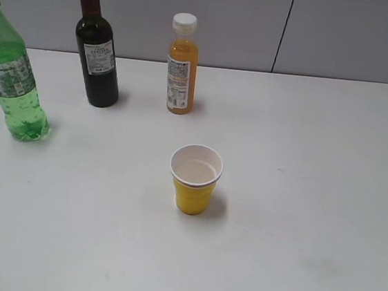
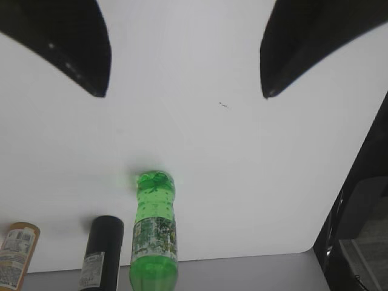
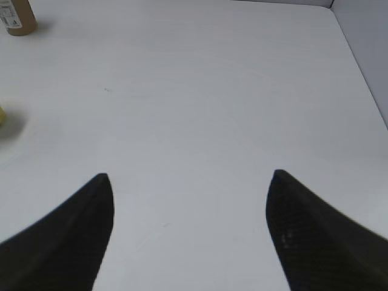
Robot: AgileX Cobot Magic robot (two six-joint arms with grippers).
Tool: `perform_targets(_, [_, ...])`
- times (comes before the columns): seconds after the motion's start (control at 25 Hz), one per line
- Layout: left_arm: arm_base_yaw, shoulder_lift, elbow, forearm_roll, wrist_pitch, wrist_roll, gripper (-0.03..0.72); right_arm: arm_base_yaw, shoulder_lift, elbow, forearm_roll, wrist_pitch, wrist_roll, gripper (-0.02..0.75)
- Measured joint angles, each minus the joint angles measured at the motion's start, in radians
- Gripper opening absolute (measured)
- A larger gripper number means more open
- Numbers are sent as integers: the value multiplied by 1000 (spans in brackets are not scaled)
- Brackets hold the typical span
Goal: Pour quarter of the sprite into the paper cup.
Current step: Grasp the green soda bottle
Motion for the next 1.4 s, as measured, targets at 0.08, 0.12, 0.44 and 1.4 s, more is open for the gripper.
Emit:
perform_targets(0.08, [0, 0, 0, 0, 0, 0, 582, 0, 0, 0, 0, 0, 0, 591])
perform_targets(0.12, [0, 0, 0, 0, 0, 0, 582, 0, 0, 0, 0, 0, 0, 591])
perform_targets(0.44, [0, 0, 0, 0, 0, 0, 582, 0, 0, 0, 0, 0, 0, 591])
perform_targets(1.4, [0, 526, 191, -32, -1031, 2, 626, 0, 0, 0, 0, 0, 0, 591])
